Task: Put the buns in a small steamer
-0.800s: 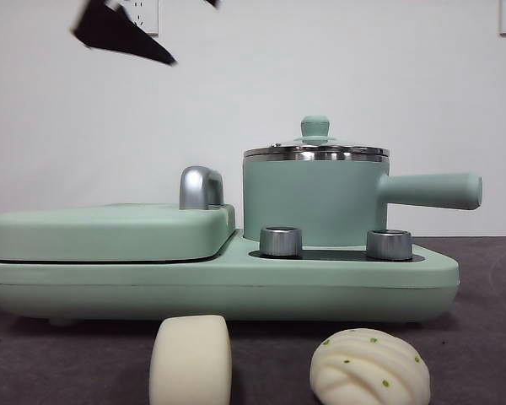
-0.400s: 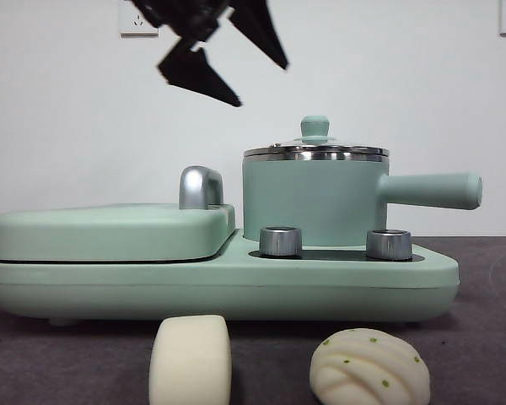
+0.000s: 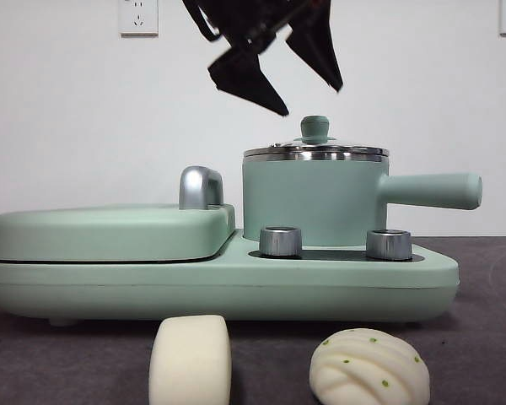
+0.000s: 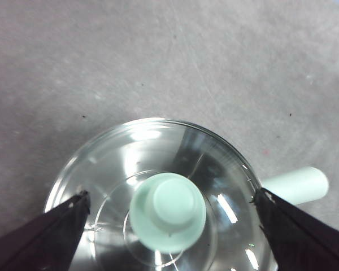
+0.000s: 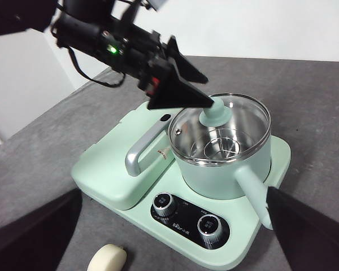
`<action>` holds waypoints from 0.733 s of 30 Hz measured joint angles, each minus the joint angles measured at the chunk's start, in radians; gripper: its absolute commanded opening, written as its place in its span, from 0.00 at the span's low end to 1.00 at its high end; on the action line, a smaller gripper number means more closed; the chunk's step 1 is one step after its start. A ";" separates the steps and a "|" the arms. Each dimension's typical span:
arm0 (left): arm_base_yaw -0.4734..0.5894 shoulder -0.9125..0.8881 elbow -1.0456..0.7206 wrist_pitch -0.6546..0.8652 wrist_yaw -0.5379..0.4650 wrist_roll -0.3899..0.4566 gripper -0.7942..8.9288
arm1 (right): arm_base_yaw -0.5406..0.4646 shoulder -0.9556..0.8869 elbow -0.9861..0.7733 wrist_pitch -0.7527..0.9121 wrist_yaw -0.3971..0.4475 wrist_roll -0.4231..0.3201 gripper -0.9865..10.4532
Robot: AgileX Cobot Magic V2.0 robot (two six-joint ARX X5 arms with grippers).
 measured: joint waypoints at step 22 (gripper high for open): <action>-0.003 0.065 0.000 0.024 -0.004 -0.001 0.43 | 0.000 0.000 0.000 0.000 0.000 0.000 0.54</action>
